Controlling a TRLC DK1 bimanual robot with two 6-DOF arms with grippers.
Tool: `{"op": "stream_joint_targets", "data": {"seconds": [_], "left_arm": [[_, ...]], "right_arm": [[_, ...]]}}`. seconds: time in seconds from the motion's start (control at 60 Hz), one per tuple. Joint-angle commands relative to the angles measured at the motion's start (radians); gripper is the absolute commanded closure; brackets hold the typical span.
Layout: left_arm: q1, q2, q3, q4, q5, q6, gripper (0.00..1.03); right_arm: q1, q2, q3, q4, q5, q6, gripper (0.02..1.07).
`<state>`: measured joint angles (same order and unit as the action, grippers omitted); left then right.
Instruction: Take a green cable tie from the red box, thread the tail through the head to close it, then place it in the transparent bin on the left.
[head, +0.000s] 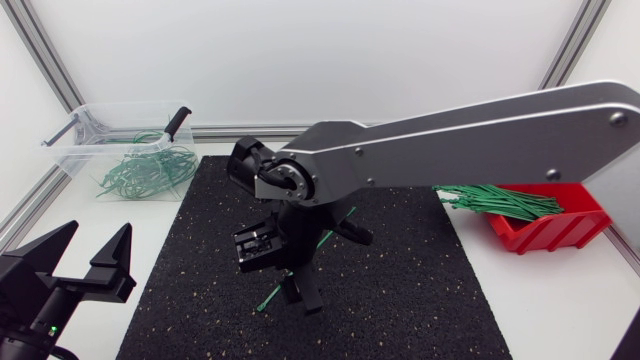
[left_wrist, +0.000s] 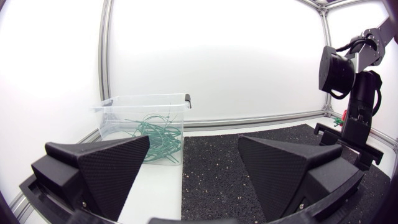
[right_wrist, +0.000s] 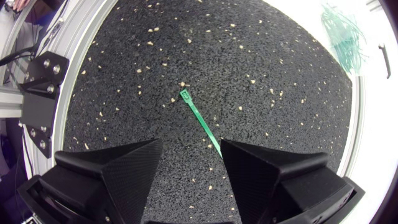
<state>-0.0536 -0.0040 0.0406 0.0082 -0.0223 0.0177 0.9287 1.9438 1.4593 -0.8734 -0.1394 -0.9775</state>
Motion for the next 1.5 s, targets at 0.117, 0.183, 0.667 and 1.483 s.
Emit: {"op": "stream_joint_targets", "data": {"seconds": [0.117, 0.183, 0.667, 1.483], "left_arm": [[0.006, -0.008, -0.039, -0.017, 0.005, -0.028, 0.04], [0.006, -0.008, -0.039, -0.017, 0.005, -0.030, 0.04], [0.029, -0.008, -0.039, -0.017, 0.005, -0.027, 0.04], [0.031, -0.008, -0.039, -0.017, 0.005, -0.025, 0.04]], "right_arm": [[0.065, 0.078, 0.084, -0.068, 0.075, -0.073, 0.36], [0.082, 0.093, 0.102, -0.079, 0.093, -0.084, 0.36], [0.159, 0.204, 0.202, -0.118, 0.141, -0.132, 0.45], [0.194, 0.287, 0.262, -0.154, 0.218, -0.204, 0.61]]}}
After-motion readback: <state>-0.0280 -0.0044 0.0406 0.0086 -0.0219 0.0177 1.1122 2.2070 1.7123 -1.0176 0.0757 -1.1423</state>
